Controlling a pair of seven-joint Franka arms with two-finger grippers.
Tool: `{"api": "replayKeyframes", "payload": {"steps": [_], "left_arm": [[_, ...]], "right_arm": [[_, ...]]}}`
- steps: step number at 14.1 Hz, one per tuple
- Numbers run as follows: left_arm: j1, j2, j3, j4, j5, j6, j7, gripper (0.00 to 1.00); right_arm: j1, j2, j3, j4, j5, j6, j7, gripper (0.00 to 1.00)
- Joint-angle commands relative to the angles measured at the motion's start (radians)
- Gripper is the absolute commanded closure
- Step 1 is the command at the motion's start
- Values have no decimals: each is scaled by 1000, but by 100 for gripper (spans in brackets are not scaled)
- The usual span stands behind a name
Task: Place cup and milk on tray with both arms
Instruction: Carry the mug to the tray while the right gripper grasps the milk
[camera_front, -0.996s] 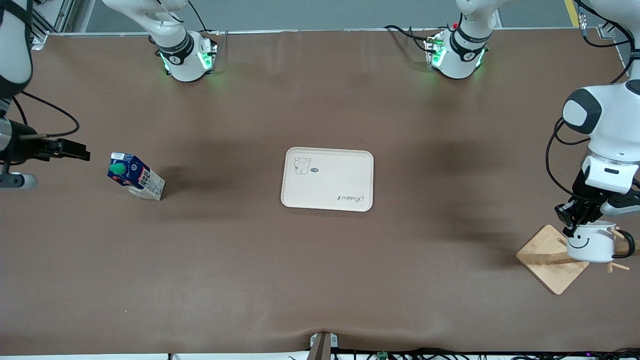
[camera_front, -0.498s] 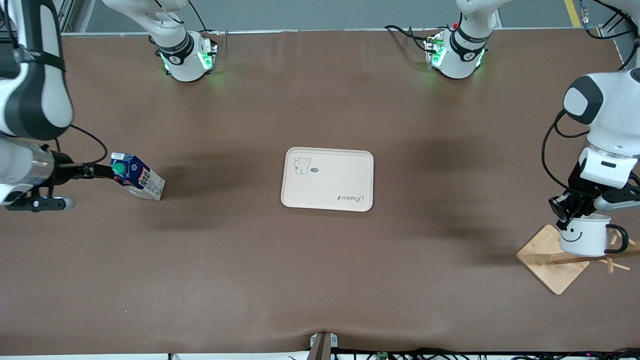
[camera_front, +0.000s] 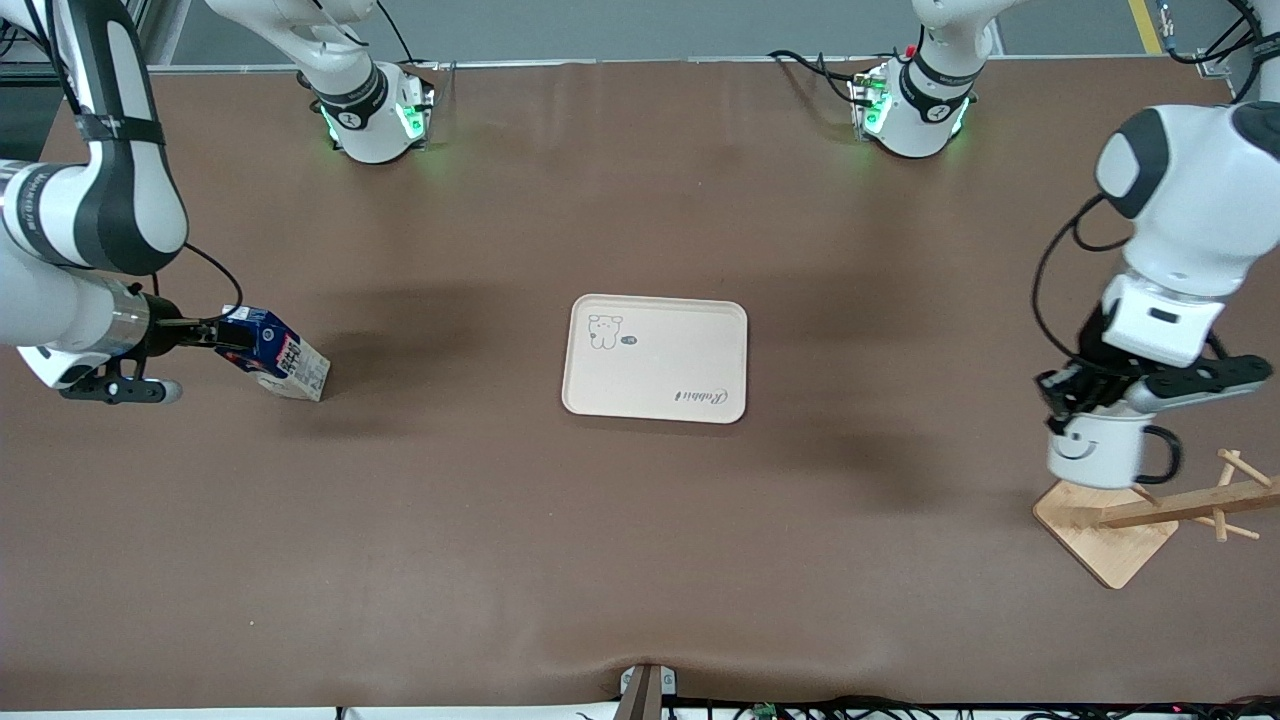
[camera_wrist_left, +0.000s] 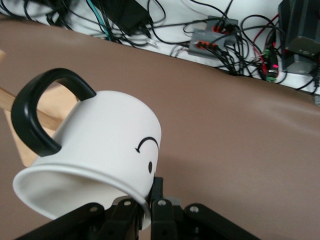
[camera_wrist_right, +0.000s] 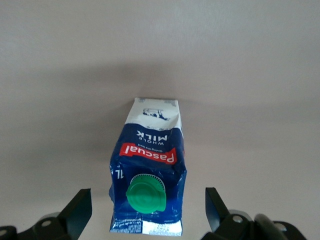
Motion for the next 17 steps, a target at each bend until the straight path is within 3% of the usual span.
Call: {"api": "replayKeyframes", "payload": {"steps": [1,8,9,12,14,17], "left_arm": [[-18,71,-79,60,-11,-59,-99,100],[-314,270,-82,205,2,-124,-606,100],[-352,302,-82,242,2,-164,-659,100],[-454,382,-81,304,1,-240,-762,100],[-507,437,-79,307,-5,-241,-798,100],[-563,543,-78,335,-1,-302,-841,100]], "right_arm": [[6,-41,13,-78,18,23,107,0],[3,-29,12,-113,16,57,108,0],[0,-28,12,-113,16,56,108,6],[-3,-23,12,-113,16,45,104,58],[-13,-23,12,-107,16,45,96,84],[-20,-22,12,-52,15,-19,84,88]]}}
